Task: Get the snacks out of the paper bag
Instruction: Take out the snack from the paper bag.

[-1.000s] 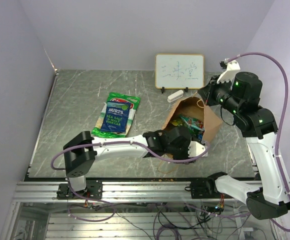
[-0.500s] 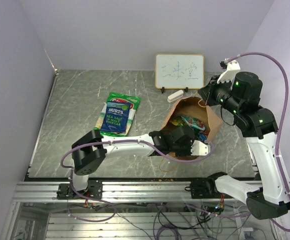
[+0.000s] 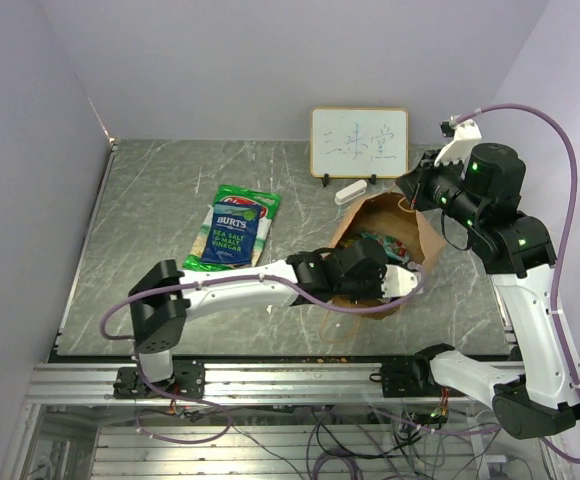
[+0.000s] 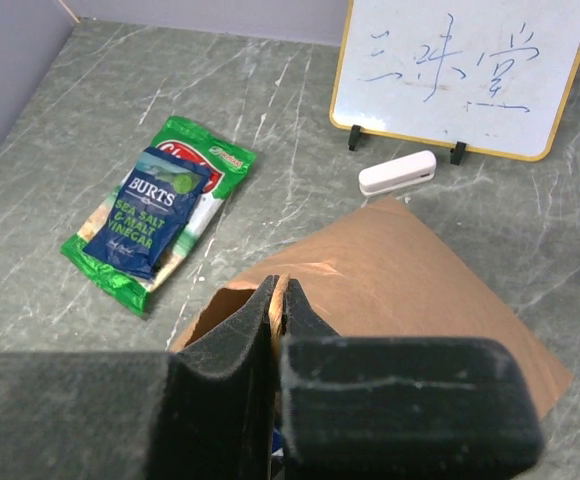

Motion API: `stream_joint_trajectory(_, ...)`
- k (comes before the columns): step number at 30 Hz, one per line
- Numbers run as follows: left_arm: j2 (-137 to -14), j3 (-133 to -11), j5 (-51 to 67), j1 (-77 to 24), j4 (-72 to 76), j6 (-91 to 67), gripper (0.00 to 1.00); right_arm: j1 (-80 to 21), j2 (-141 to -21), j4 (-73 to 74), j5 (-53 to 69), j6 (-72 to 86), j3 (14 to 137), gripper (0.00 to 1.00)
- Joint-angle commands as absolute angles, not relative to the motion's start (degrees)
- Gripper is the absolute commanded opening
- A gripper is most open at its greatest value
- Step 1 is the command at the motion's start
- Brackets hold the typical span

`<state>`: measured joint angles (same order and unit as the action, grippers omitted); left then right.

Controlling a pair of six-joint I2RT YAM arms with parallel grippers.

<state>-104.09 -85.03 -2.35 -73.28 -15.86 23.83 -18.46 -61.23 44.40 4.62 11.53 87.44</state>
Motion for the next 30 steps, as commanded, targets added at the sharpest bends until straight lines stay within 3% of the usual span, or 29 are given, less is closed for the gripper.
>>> stream_joint_trajectory(1, -96.27, -89.32, -6.18, -73.13, -17.58, 17.00, 0.07, -18.58, -60.65, 42.06, 4.06, 10.58, 87.76, 0.00)
stream_joint_trajectory(6, -90.85, -91.69, -8.91, -73.11, -17.28, 12.14, 0.07, -18.63, -60.42, 42.24, 4.03, 9.99, 87.98, 0.00)
stream_joint_trajectory(15, -93.64, -96.37, -14.62, -72.85, -18.96, 8.51, 0.07, -18.56, -61.05, 42.45, 5.29, 9.47, 89.06, 0.00)
stream_joint_trajectory(20, -87.40, -95.95, -13.51, -69.40, -17.90, 0.22, 0.07, -18.59, -61.05, 41.62, 5.52, 9.62, 88.75, 0.00)
stream_joint_trajectory(30, -78.61, -104.78, -28.57, -65.53, -33.01, -6.94, 0.07, -18.55, -62.07, 38.73, 5.01, 11.91, 88.98, 0.00)
